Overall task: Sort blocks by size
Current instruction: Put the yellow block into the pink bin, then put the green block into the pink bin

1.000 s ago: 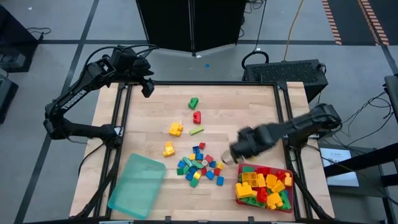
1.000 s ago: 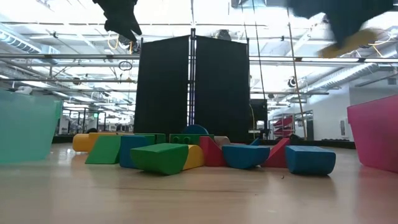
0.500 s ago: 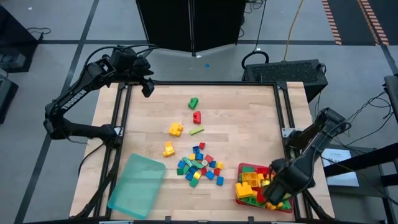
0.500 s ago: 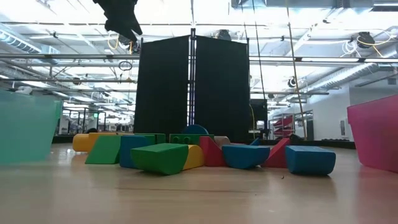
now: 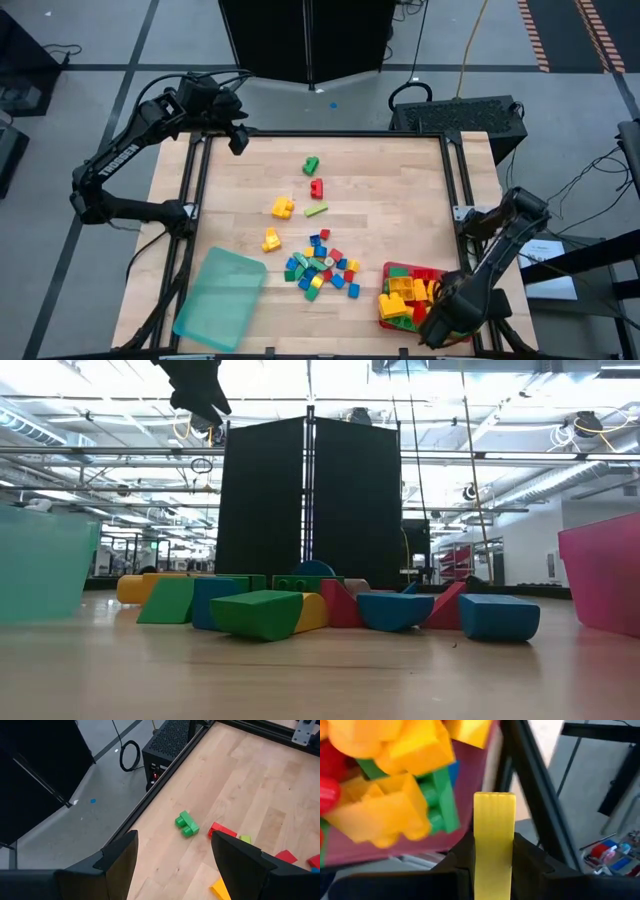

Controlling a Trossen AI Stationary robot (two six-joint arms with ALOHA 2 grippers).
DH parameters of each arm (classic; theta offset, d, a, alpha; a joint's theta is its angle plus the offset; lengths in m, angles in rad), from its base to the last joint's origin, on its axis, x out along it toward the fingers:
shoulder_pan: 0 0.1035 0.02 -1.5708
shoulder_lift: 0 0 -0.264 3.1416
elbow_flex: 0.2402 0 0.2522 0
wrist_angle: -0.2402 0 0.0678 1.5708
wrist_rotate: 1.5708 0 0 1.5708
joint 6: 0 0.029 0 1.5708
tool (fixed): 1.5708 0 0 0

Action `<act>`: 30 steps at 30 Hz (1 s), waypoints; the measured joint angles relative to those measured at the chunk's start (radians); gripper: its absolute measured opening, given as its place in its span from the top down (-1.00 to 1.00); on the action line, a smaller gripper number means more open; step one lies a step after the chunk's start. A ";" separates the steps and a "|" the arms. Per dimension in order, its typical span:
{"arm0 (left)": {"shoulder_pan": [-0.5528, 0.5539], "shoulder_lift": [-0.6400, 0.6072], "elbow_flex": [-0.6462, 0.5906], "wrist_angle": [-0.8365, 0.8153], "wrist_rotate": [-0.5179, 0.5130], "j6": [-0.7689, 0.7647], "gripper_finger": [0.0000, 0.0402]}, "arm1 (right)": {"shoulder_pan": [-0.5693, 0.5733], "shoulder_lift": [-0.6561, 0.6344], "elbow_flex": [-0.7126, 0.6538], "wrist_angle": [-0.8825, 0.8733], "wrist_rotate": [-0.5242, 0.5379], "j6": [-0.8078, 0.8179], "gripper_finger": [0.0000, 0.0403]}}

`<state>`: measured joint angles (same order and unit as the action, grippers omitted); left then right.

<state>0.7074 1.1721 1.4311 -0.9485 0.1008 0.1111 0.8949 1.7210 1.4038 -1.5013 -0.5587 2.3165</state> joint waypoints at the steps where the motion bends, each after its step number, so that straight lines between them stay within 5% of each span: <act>1: 0.000 0.000 0.000 0.000 0.000 0.000 -0.27 | -0.001 0.002 -0.018 0.023 0.001 0.000 0.64; 15: 0.000 0.000 0.000 0.008 0.000 0.000 -0.27 | -0.015 0.003 -0.310 0.426 -0.001 -0.008 0.62; 23: 0.000 0.000 0.000 0.006 0.000 0.000 -0.27 | -0.018 -0.028 -0.311 0.422 0.008 -0.014 -0.09; 30: 0.000 0.000 0.000 0.019 0.000 0.000 -0.27 | -0.018 -0.114 -0.270 0.325 0.097 -0.008 -0.10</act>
<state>0.7075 1.1721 1.4311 -0.9298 0.1009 0.1112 0.8764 1.6066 1.1340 -1.1762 -0.4618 2.3089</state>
